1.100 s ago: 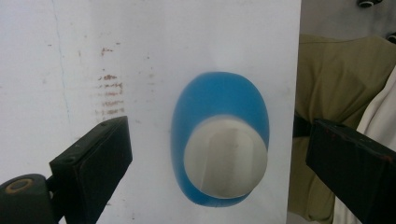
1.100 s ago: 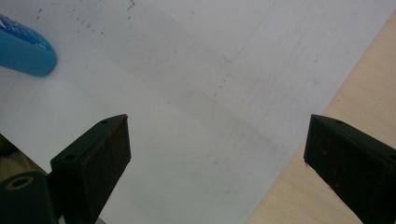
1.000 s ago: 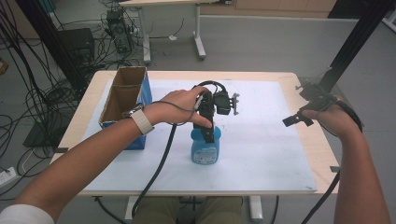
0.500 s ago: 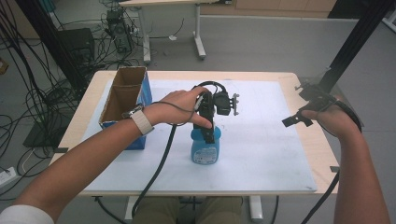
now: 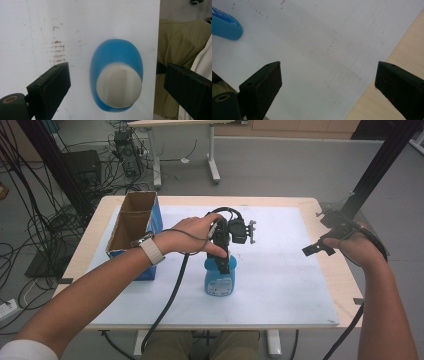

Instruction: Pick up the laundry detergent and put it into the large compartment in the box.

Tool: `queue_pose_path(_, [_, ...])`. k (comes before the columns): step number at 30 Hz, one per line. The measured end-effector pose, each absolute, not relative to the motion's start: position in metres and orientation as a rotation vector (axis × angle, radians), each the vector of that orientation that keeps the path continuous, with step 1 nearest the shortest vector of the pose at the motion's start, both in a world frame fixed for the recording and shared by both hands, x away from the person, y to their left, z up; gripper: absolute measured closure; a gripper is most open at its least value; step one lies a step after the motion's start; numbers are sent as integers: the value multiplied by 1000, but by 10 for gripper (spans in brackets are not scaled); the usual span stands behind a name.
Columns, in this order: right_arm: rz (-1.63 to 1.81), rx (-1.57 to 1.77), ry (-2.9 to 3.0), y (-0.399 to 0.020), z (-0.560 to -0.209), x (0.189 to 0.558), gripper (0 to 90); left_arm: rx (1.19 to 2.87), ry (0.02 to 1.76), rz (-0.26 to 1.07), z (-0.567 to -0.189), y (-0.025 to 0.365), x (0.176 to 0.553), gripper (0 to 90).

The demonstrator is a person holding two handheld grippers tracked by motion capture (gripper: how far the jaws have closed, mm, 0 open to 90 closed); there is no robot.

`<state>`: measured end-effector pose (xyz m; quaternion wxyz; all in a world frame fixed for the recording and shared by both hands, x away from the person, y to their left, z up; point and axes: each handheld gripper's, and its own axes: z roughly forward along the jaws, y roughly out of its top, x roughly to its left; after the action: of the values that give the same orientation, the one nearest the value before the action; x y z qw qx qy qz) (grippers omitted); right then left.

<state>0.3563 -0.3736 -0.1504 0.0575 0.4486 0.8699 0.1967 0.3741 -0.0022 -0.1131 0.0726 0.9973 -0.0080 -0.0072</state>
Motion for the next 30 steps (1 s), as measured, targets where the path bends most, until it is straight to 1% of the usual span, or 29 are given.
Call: queue_pose_path(30, [600, 1363, 2635, -375, -152, 355, 75, 2987, -17, -25, -118, -1, 374, 76])
